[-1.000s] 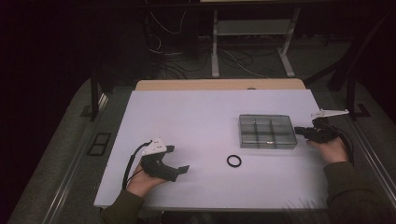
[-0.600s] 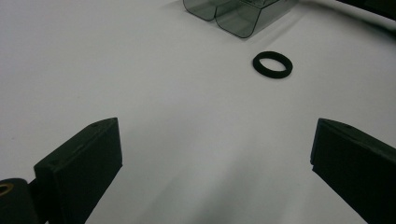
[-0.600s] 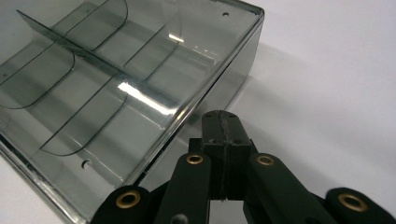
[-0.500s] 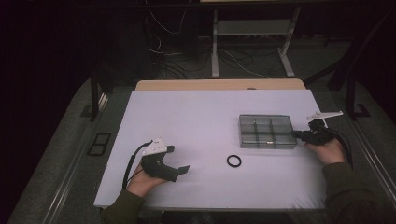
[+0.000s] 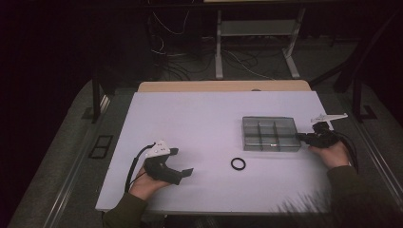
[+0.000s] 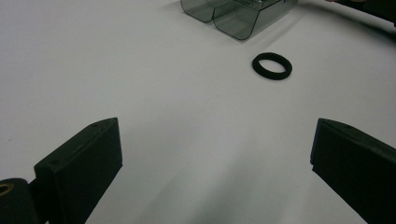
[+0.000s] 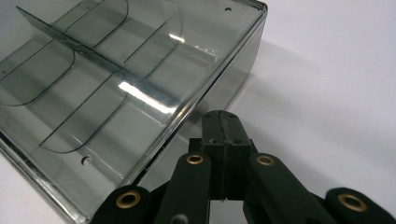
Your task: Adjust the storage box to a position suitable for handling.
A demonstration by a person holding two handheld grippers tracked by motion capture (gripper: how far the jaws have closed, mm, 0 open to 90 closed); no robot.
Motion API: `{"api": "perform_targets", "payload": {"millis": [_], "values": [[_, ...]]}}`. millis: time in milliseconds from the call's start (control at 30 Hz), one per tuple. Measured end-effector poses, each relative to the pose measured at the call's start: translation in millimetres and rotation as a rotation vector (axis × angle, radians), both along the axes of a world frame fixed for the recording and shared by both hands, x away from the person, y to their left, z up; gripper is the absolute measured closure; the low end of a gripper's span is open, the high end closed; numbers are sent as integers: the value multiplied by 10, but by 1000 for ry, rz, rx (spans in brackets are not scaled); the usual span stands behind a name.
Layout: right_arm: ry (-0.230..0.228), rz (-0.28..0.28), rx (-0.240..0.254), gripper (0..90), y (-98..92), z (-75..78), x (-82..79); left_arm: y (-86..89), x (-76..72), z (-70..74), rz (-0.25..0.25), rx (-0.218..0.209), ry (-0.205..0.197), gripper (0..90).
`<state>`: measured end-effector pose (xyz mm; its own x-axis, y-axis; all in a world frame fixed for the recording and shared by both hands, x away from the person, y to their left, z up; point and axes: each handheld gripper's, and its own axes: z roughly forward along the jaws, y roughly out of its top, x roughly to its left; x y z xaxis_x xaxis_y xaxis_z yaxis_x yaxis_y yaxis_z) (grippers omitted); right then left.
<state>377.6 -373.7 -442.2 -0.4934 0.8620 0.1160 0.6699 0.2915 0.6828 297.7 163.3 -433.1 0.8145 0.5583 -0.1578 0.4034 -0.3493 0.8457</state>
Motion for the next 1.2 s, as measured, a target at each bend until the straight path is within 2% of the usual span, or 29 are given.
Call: {"api": "perform_targets", "payload": {"millis": [700,933,1133,1200], "values": [[-9,41,-5,885,269,1,45,-12,16,-9,8,-8,-2,7],[-13,53,-5,885,366,2,64,-13,16,-14,20,15,-14,0],[-17,64,-2,885,449,-1,80,-11,19,-14,0,43,-46,0],[-17,66,0,885,475,-1,86,-7,18,-12,-6,40,-50,0]]}}
